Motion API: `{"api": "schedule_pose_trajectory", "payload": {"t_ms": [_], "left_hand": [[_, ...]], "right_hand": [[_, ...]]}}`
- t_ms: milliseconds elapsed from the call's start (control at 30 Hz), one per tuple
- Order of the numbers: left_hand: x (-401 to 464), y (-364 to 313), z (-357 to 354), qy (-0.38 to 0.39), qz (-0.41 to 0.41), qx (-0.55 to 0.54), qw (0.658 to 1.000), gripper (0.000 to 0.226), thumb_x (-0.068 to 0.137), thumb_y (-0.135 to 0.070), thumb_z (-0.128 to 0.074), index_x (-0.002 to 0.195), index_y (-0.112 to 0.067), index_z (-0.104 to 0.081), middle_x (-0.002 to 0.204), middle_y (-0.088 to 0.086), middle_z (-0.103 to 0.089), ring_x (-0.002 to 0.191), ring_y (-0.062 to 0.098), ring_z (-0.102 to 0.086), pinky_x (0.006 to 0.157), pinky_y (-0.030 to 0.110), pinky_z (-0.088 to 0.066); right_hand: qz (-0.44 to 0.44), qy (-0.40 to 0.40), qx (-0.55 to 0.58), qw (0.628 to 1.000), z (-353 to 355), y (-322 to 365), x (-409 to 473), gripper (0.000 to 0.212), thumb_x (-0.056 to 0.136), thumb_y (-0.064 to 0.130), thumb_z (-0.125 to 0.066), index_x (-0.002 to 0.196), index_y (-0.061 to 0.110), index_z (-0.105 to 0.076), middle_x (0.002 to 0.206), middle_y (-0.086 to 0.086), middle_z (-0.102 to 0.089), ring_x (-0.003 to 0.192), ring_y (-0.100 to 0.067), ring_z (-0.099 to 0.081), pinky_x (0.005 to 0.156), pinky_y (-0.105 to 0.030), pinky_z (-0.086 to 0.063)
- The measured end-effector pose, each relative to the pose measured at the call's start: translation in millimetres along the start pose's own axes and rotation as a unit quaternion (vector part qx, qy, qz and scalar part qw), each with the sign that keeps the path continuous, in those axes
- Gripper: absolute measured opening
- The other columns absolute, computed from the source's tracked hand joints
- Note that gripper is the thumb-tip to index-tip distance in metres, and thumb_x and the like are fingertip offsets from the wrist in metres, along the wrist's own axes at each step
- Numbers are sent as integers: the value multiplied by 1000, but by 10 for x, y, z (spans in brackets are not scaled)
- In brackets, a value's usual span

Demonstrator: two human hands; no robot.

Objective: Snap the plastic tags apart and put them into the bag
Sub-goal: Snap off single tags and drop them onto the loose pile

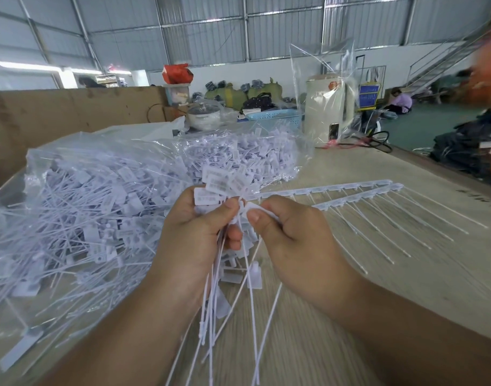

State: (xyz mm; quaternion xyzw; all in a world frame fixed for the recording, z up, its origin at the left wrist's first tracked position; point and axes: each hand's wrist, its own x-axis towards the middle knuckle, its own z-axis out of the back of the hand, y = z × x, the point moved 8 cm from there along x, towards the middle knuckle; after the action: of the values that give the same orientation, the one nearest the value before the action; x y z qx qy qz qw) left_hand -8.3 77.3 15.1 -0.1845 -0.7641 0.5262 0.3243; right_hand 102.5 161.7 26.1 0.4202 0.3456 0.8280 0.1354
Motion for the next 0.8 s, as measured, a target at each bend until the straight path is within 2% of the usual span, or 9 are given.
{"api": "schedule_pose_trajectory", "payload": {"t_ms": [100, 200, 300, 367, 500, 567, 667, 767, 800], "left_hand": [[23, -20, 13, -1, -9, 2, 1000, 9, 87, -6, -65, 90, -14, -63, 59, 1, -62, 44, 11, -52, 40, 23, -45], [219, -76, 467, -86, 0, 46, 995, 4, 93, -13, -62, 90, -10, -62, 57, 0, -56, 40, 5, -52, 40, 18, -45], [383, -39, 909, -144, 43, -52, 987, 24, 94, -13, -62, 113, 0, -59, 62, -3, -54, 43, 4, -51, 42, 16, -45], [392, 17, 887, -130, 55, -52, 989, 40, 91, -14, -65, 127, -1, -55, 62, -3, -58, 44, 5, -51, 41, 18, -45], [317, 10, 569, -61, 11, 34, 997, 37, 86, -15, -70, 120, -5, -57, 68, 4, -65, 48, 12, -55, 42, 23, -46], [260, 4, 469, -37, 3, 83, 996, 36, 86, -14, -71, 119, -9, -56, 69, 3, -67, 47, 13, -58, 43, 24, -47], [168, -88, 340, -12, -76, 296, 952, 27, 88, -19, -69, 103, -36, -55, 78, -13, -70, 52, 7, -65, 44, 16, -48], [107, -96, 188, 39, -130, 423, 896, 43, 87, -26, -68, 116, -48, -44, 90, -24, -67, 70, 0, -66, 54, 12, -48], [97, -77, 153, 55, -140, 469, 871, 49, 88, -30, -67, 123, -48, -39, 100, -24, -66, 78, 1, -66, 64, 19, -52]], "right_hand": [[7, 1, -7, 1000, -10, 30, -4, 33, 97, 29, -54, 68, 14, -50, 52, 7, -42, 49, -9, -38, 50, -31, -35], [-11, -39, 13, 999, 157, -57, 19, 40, 98, 26, -51, 61, 19, -39, 50, 11, -39, 46, -7, -34, 44, -19, -29], [-53, -80, 25, 995, 410, -249, 100, 39, 98, 27, -52, 66, 7, -42, 50, 12, -37, 46, -5, -32, 44, -18, -28], [-62, -70, 37, 995, 433, -313, 130, 40, 97, 29, -53, 66, 7, -41, 49, 11, -35, 46, -5, -31, 44, -19, -27], [-36, 20, 75, 996, 186, -228, 77, 36, 93, 32, -59, 66, 12, -47, 53, 7, -39, 49, -5, -37, 48, -20, -35], [-34, 50, 99, 993, 107, -192, 52, 24, 91, 32, -63, 74, 16, -58, 60, -5, -49, 56, -17, -47, 55, -35, -43], [-48, 82, 123, 988, 35, -179, 19, 11, 91, 31, -65, 82, 25, -61, 70, -17, -57, 62, -37, -53, 58, -49, -44], [-51, 99, 110, 988, 0, -188, -7, 10, 90, 30, -64, 82, 25, -61, 73, -20, -59, 68, -39, -56, 62, -49, -46], [-49, 104, 109, 987, -10, -187, -9, 11, 91, 29, -64, 81, 24, -62, 73, -19, -59, 67, -38, -56, 61, -47, -45]]}}
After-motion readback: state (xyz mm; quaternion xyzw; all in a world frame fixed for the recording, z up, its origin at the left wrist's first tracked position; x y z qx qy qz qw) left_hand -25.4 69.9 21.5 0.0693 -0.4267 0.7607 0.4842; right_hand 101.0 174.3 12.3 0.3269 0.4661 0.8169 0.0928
